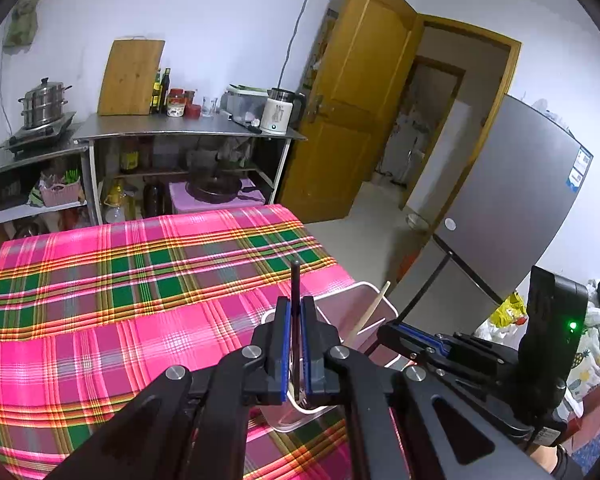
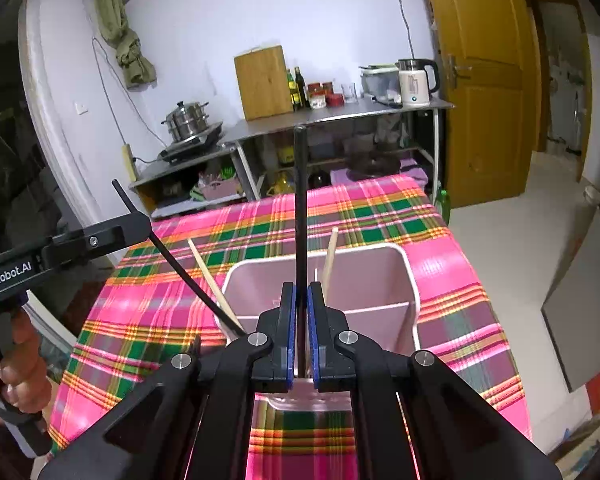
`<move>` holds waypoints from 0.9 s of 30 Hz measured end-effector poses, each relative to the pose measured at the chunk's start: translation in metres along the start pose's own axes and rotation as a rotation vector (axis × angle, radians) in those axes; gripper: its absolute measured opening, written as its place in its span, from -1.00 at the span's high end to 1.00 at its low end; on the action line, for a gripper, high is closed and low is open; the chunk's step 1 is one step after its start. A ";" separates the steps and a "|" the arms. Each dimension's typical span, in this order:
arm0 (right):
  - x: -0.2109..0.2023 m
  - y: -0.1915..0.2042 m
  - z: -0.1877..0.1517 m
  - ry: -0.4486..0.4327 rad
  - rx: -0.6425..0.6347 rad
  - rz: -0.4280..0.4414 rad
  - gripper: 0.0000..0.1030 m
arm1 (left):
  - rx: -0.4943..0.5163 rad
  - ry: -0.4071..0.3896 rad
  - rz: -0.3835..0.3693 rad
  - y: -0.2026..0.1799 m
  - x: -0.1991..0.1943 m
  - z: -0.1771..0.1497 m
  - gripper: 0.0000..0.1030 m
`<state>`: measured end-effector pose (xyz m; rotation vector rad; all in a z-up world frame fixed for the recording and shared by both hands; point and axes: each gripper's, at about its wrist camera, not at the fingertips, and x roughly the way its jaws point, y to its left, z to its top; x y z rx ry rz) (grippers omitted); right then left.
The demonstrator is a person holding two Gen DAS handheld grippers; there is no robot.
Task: Organize utensils
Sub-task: 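Lower the dark chopsticks with both tools into the caddy, then open both tools to release the dark chopsticks into the caddy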
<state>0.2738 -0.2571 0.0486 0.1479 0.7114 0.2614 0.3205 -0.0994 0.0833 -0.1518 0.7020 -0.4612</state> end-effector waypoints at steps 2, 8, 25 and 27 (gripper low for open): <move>0.004 0.000 -0.001 0.015 0.003 0.000 0.89 | 0.006 0.003 0.004 -0.001 0.001 -0.002 0.91; 0.004 -0.002 -0.004 0.034 0.003 0.000 0.86 | -0.002 0.006 0.008 0.001 -0.001 -0.005 0.83; -0.038 0.005 -0.032 -0.014 0.021 0.025 0.56 | 0.030 -0.098 0.074 0.003 -0.065 -0.046 0.43; -0.042 0.009 -0.038 -0.011 0.012 0.031 0.56 | 0.022 -0.105 0.084 0.006 -0.073 -0.054 0.39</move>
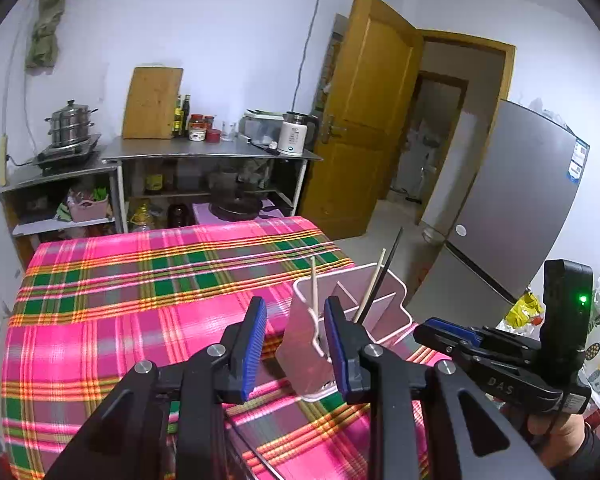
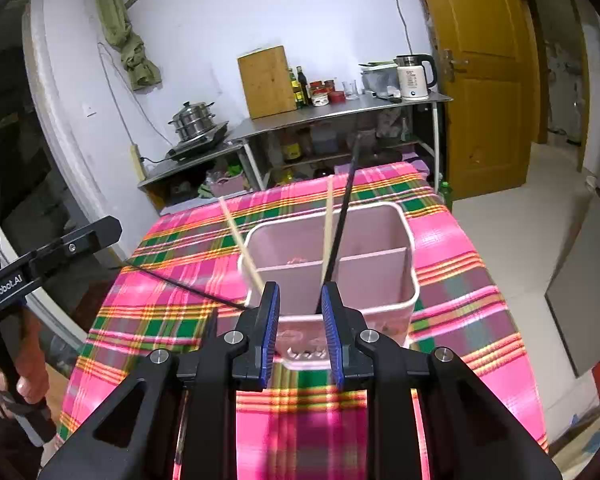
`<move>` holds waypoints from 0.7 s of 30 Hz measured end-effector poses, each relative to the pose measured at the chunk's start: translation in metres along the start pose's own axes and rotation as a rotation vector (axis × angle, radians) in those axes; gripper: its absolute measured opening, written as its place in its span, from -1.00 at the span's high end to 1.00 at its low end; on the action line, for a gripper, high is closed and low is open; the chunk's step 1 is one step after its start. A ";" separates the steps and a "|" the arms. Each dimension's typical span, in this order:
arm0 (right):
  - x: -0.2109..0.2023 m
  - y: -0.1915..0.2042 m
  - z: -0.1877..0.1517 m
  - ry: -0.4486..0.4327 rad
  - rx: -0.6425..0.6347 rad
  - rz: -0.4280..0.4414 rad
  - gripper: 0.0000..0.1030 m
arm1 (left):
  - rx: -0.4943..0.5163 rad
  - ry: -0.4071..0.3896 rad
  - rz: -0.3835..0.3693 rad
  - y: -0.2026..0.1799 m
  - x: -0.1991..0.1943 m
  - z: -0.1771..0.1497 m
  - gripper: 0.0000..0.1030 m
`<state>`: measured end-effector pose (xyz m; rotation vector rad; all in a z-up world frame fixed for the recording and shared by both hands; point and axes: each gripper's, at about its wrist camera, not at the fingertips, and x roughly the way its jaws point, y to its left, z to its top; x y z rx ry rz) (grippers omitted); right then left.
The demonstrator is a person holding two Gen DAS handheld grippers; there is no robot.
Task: Organize utensils
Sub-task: 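Open both tools to release the dark chopsticks into the caddy, then move both open tools back to the dark chopstick pile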
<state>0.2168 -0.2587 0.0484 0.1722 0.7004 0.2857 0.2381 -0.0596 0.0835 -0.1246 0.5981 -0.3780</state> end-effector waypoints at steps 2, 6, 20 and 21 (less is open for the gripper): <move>-0.003 0.007 -0.007 0.003 -0.015 0.001 0.56 | -0.005 0.003 0.013 0.003 -0.007 -0.009 0.25; -0.009 0.015 -0.022 0.009 -0.040 0.018 0.56 | -0.008 0.013 0.032 0.007 -0.017 -0.027 0.14; -0.021 0.035 -0.064 0.025 -0.061 0.057 0.56 | 0.004 0.077 0.095 0.032 -0.039 -0.109 0.13; -0.020 0.037 -0.067 0.030 -0.065 0.058 0.56 | 0.002 0.086 0.092 0.034 -0.039 -0.114 0.14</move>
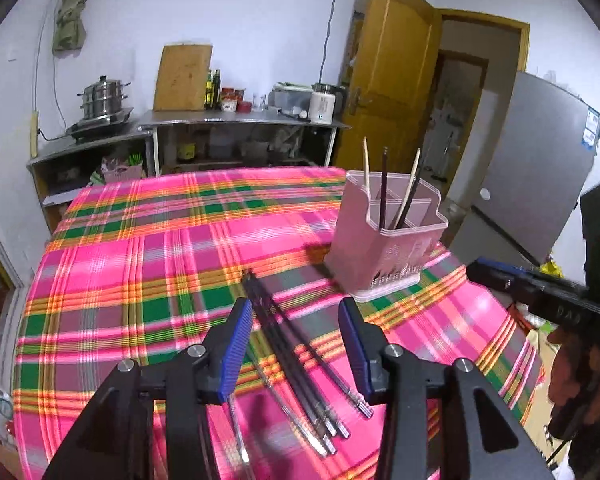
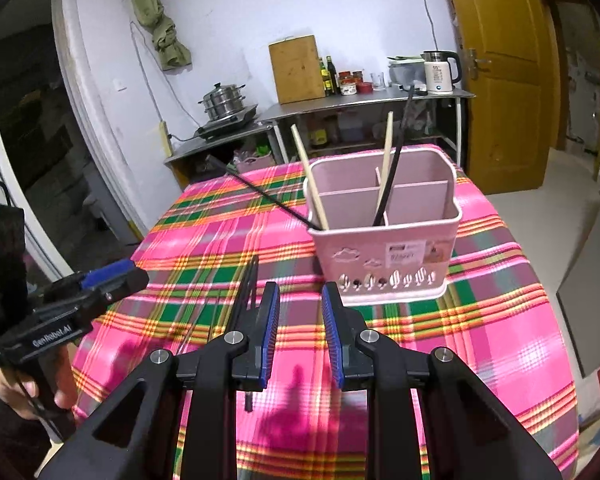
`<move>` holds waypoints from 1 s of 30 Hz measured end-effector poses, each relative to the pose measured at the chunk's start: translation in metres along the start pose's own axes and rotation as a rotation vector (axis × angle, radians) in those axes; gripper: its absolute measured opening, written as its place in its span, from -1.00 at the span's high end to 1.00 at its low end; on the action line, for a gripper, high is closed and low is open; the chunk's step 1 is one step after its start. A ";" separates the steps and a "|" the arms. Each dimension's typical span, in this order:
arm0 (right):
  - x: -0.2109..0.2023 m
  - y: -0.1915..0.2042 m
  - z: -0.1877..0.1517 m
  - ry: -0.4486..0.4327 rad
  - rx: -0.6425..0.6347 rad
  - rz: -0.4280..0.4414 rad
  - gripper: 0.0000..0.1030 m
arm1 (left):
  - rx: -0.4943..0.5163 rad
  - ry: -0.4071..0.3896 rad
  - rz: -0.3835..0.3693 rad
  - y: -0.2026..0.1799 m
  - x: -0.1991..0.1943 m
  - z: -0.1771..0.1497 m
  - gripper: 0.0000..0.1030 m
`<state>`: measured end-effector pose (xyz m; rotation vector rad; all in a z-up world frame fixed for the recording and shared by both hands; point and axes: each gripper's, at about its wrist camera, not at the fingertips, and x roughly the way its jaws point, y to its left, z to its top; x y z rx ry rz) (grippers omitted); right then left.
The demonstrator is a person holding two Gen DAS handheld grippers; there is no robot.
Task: Organize utensils
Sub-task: 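Move both open tools back to the dark chopstick pile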
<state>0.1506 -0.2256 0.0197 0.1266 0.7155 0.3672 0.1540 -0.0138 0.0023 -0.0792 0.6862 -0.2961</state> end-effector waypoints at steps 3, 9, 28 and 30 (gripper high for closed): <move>0.003 0.007 -0.005 0.013 -0.014 0.008 0.56 | -0.013 0.032 0.010 0.006 0.002 -0.014 0.14; 0.013 0.019 -0.019 0.058 -0.037 0.028 0.56 | -0.058 0.076 0.022 0.022 0.007 -0.036 0.14; 0.063 0.039 -0.038 0.177 -0.066 0.087 0.69 | -0.123 0.229 0.092 0.060 0.084 -0.055 0.53; 0.067 0.040 -0.038 0.185 -0.069 0.087 0.69 | -0.122 0.239 0.096 0.062 0.092 -0.055 0.53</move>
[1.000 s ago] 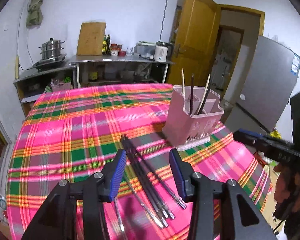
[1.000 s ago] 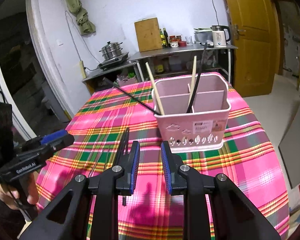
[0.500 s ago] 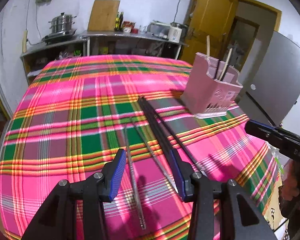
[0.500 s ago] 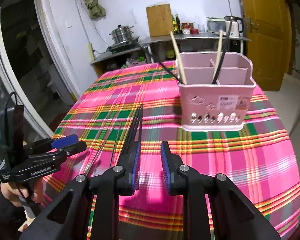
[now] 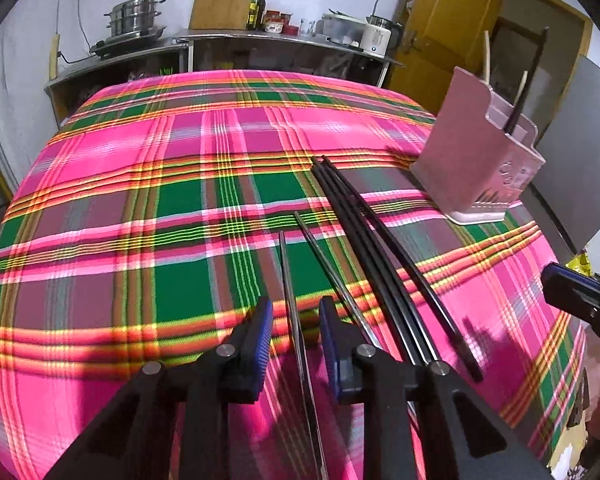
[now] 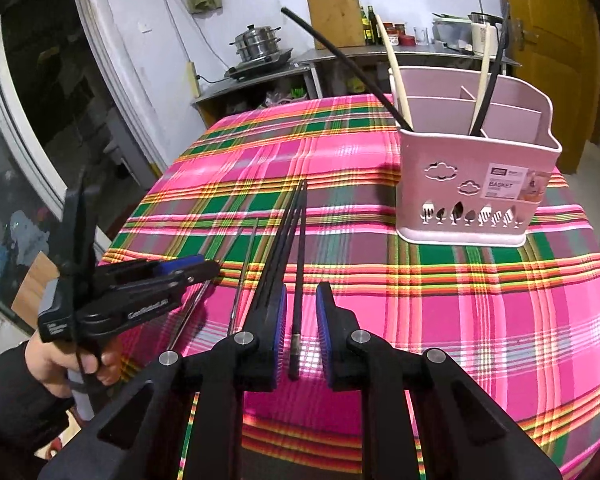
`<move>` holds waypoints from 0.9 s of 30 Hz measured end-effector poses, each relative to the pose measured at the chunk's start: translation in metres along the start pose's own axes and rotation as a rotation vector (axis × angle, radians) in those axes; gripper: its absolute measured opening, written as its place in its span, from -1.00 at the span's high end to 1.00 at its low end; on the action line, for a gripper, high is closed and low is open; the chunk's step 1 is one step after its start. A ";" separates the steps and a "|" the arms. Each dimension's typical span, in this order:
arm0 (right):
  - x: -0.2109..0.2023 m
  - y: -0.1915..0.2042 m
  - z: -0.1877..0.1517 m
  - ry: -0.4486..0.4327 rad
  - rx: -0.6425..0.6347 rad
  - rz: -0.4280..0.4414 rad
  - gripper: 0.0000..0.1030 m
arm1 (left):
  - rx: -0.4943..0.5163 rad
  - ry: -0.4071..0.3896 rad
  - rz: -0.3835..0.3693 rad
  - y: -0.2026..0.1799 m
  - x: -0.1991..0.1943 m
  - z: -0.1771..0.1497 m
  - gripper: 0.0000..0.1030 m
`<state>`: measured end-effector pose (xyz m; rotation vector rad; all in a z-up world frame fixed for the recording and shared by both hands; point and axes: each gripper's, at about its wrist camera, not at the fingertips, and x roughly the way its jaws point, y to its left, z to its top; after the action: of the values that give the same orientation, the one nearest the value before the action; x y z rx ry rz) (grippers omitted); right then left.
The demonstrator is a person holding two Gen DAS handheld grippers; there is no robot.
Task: Organize utensils
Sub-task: 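Move both open tools back to the dark chopstick pile, then close left tool on a dark chopstick while right tool closes on dark chopsticks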
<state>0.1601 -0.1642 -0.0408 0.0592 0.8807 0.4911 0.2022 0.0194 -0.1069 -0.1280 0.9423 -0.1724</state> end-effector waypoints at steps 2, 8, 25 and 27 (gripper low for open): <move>0.004 0.000 0.001 0.008 -0.002 0.002 0.69 | 0.010 -0.007 0.014 -0.001 0.004 0.001 0.61; 0.019 0.006 0.005 0.030 -0.012 0.016 0.70 | 0.027 -0.006 0.036 0.003 0.008 0.006 0.87; 0.102 0.057 0.025 0.138 -0.121 0.076 0.70 | -0.066 -0.023 0.092 0.057 -0.013 -0.005 0.90; 0.112 0.058 0.026 0.153 -0.128 0.069 0.70 | -0.074 -0.025 0.091 0.060 -0.014 -0.005 0.90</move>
<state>0.2168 -0.0598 -0.0903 -0.0658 0.9976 0.6215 0.1952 0.0804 -0.1098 -0.1549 0.9280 -0.0513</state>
